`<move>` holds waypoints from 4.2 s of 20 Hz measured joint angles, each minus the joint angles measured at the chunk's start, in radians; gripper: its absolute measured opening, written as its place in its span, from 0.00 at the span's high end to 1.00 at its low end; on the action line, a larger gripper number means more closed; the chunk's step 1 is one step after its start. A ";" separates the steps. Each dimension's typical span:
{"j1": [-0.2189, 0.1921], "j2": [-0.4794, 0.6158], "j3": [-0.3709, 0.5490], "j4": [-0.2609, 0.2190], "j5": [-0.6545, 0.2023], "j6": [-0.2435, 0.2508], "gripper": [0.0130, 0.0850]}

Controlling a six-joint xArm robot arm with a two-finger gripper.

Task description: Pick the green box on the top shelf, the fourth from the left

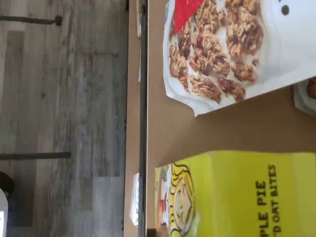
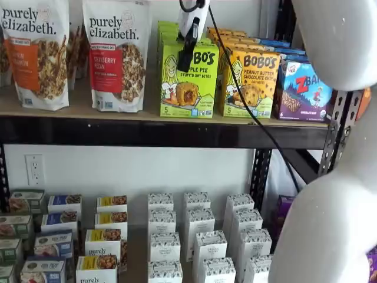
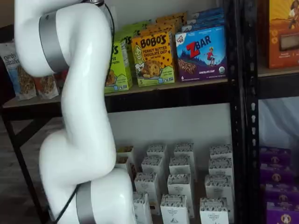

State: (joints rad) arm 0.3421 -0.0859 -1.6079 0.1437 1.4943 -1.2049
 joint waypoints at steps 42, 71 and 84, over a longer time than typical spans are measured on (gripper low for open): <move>-0.007 -0.040 -0.015 0.045 0.083 0.005 0.67; -0.025 -0.196 0.018 0.086 0.275 0.017 0.67; -0.111 -0.344 0.159 0.084 0.307 -0.065 0.67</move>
State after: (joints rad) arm 0.2313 -0.4302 -1.4487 0.2275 1.8011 -1.2697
